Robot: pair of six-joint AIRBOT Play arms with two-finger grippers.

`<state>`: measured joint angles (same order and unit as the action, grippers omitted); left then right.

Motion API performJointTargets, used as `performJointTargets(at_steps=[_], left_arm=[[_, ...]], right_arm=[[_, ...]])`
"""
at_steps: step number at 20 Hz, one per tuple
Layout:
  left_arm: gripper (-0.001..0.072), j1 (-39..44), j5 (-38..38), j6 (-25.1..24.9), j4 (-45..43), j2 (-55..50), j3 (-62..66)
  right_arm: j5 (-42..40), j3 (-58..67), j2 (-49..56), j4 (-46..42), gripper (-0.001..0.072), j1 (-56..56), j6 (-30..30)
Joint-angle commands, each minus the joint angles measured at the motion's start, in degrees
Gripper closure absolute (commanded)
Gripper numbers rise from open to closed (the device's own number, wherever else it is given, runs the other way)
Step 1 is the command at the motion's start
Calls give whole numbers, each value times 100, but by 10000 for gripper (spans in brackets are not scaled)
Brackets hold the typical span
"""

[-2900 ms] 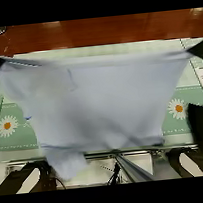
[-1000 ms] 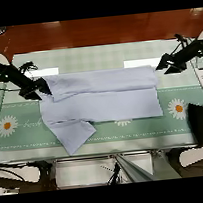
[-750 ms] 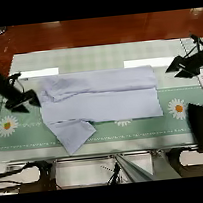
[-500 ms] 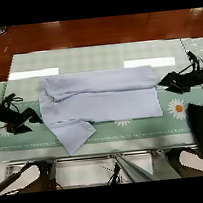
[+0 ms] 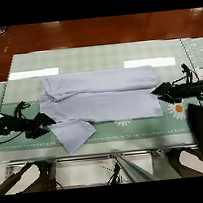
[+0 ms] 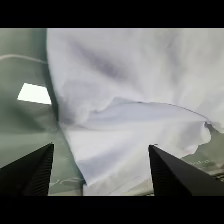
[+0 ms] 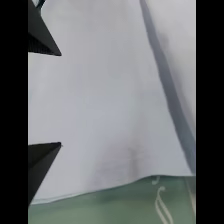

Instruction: Fold the shirts.

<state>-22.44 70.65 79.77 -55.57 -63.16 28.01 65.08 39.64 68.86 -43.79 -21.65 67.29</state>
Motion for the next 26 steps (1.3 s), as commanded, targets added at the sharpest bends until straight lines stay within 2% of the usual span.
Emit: performJointTargets(at_steps=[1,5,6,7,8,11,12,13,16,19,23,26], left_arm=[[5,286,-533,-136,254,13,-334],[11,1062,-1156,-127,470,13,-656],[112,1244,-1268,-107,466,15,-654],[625,1355,-1309,-109,463,15,-645],[688,1377,-1305,-127,470,22,-621],[688,1375,-1193,-133,463,33,-531],[688,1375,-1198,-136,463,33,-518],[688,1377,-1200,-133,463,33,-511],[688,1377,-1191,-133,463,33,-514],[688,1377,-1158,-131,463,33,-511],[688,1375,-1154,-133,461,33,-487],[688,1375,-1139,-133,463,33,-323]], right_arm=[[52,-55,-15,142,92,-2,-50],[168,11,-15,330,92,-98,-46],[315,136,-15,229,92,-282,20],[553,315,-17,26,92,-577,57],[782,461,-17,-339,92,-879,116],[1366,337,-122,-2011,92,-1633,879],[1351,118,-197,-2299,92,-1657,1156],[1228,-151,-267,-2258,92,-1628,1316],[986,-555,-251,-1912,92,-1220,1198],[758,-553,-15,-1784,92,-522,1202],[37,-396,273,-1036,92,118,1152],[-162,-162,466,-984,96,494,1283]])
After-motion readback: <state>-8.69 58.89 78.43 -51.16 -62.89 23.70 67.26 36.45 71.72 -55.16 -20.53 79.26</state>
